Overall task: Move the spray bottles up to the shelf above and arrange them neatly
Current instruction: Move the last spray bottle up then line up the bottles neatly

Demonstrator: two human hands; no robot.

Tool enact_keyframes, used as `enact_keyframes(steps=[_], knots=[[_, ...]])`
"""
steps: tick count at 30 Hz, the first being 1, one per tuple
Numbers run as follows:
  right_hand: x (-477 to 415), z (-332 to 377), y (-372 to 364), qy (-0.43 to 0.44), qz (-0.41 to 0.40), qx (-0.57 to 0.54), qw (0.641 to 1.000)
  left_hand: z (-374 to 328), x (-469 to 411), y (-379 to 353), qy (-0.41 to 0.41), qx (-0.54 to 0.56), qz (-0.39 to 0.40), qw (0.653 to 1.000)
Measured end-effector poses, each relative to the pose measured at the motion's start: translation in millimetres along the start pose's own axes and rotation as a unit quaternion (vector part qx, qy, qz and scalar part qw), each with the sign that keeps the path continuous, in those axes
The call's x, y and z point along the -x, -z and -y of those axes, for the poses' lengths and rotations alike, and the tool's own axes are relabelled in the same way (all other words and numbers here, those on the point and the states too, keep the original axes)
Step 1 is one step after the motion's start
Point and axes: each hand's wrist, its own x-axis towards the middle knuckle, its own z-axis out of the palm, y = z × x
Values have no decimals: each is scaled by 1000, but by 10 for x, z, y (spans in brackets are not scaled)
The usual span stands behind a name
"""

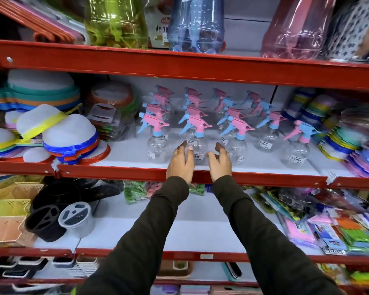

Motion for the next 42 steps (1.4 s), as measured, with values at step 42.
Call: enact_keyframes(steps=[42], knots=[[-323, -323, 1144, 38, -92, -30, 995, -533, 98, -1043, 15, 36, 72, 997]])
